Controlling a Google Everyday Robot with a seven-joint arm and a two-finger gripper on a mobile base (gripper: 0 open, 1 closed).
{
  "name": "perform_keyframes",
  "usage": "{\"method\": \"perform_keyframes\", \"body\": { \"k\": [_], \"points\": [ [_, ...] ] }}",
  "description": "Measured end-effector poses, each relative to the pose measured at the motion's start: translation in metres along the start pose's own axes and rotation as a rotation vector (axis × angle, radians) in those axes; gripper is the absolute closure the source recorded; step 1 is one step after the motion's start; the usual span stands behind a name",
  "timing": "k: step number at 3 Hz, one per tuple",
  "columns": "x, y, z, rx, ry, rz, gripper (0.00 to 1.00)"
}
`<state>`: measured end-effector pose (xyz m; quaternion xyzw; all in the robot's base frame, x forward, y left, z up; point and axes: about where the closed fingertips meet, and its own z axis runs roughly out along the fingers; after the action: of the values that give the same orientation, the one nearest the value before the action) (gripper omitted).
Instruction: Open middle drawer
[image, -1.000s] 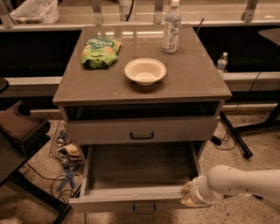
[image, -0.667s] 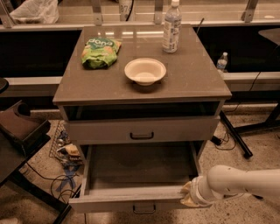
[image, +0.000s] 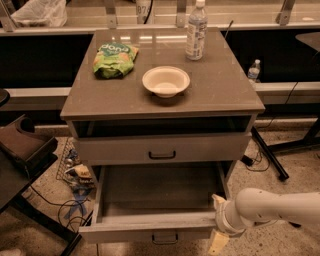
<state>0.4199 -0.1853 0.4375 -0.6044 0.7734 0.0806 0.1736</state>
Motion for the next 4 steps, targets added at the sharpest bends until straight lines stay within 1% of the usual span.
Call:
{"method": "perform_keyframes", "body": {
  "k": [1, 2, 3, 4],
  "points": [
    [-0.002, -0.002, -0.008, 0.002, 0.007, -0.001, 0.0],
    [-0.01, -0.004, -0.038, 0.003, 0.044, -0.002, 0.18],
    [-0.029, -0.017, -0.081, 0.049, 0.079, -0.02, 0.41],
    [-0.048, -0.035, -0.112, 0.094, 0.098, -0.054, 0.64]
  ]
}}
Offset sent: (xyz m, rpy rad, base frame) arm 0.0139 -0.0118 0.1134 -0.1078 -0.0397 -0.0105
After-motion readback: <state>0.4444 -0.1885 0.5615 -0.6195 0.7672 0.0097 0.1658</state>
